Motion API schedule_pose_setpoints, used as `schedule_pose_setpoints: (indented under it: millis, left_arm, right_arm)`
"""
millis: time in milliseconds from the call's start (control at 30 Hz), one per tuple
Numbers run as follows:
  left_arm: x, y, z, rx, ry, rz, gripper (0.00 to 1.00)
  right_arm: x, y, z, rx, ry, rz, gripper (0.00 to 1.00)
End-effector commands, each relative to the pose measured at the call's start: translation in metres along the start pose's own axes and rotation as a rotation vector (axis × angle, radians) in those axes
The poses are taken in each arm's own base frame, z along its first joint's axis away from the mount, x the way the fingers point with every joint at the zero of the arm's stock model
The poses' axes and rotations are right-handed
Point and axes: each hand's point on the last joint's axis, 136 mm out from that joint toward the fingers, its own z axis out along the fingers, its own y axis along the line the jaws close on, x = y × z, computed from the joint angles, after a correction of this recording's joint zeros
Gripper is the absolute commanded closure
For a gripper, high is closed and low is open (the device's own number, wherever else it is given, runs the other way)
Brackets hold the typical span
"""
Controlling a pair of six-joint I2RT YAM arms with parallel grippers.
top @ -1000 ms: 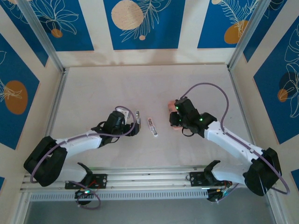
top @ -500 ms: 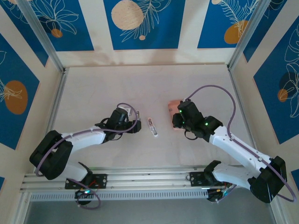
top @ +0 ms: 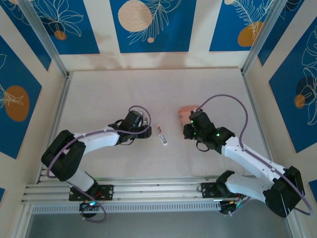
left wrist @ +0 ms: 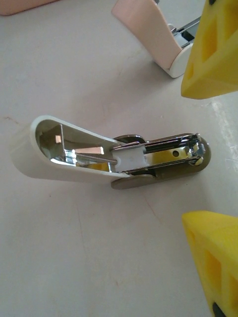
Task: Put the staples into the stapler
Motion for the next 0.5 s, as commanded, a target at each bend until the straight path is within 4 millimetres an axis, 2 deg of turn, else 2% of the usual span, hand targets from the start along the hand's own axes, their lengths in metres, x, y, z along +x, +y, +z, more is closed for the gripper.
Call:
schedule_pose_setpoints:
  millis: [0, 267, 467]
  left_arm:
    - [-0.001, 0.004, 0.003, -0.069, 0.016, 0.009, 0.41]
    - [0.004, 0.007, 0.018, -0.132, 0.04, 0.009, 0.49]
    - [0.004, -0.001, 0.027, -0.132, 0.044, 0.023, 0.49]
  right_arm:
    - [-0.002, 0.002, -0.004, -0.038, -0.025, 0.002, 0.83]
    - [0.001, -0.001, -0.002, -0.05, -0.015, 0.003, 0.83]
    - [0.002, -0.003, -0.001, -0.059, -0.013, 0.007, 0.83]
